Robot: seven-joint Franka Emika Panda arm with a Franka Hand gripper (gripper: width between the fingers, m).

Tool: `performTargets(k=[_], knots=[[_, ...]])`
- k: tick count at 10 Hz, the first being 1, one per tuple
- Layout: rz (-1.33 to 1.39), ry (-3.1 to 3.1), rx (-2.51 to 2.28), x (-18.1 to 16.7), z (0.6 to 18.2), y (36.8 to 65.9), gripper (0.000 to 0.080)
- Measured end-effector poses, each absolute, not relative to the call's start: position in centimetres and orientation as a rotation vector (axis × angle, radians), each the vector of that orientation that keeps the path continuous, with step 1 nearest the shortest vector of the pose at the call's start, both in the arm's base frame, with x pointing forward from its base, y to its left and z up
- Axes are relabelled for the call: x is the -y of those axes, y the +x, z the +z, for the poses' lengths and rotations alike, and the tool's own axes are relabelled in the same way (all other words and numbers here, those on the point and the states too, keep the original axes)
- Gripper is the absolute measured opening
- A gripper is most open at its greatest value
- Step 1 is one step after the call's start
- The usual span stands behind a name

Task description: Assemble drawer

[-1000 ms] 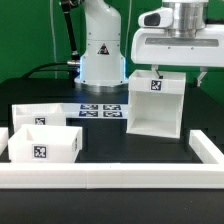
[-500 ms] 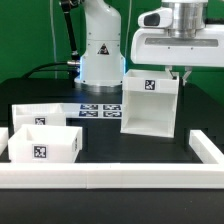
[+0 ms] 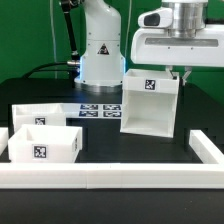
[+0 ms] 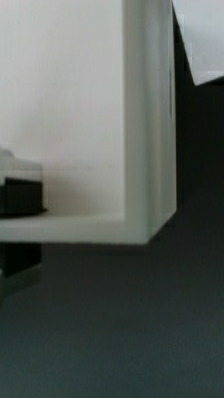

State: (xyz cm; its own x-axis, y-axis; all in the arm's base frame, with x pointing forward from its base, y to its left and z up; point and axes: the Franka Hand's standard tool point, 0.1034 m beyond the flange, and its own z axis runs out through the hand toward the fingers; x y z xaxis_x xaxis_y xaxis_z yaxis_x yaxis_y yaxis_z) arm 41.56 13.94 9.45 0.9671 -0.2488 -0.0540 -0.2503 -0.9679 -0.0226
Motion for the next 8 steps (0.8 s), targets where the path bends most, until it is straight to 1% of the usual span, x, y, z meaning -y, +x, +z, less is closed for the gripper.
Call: performTargets(k=[2, 4, 6, 8], knots=[[0.078, -3.089, -0.364, -13.8, 9.4, 41.7, 0.0036], [0.050, -3.081, -0.247, -12.4, 9.6, 44.7, 0.0038], [0.035, -3.072, -0.245, -11.9, 9.5, 47.1, 0.0038], [-0.005, -3.062, -0.238, -11.5, 9.5, 50.2, 0.0038]])
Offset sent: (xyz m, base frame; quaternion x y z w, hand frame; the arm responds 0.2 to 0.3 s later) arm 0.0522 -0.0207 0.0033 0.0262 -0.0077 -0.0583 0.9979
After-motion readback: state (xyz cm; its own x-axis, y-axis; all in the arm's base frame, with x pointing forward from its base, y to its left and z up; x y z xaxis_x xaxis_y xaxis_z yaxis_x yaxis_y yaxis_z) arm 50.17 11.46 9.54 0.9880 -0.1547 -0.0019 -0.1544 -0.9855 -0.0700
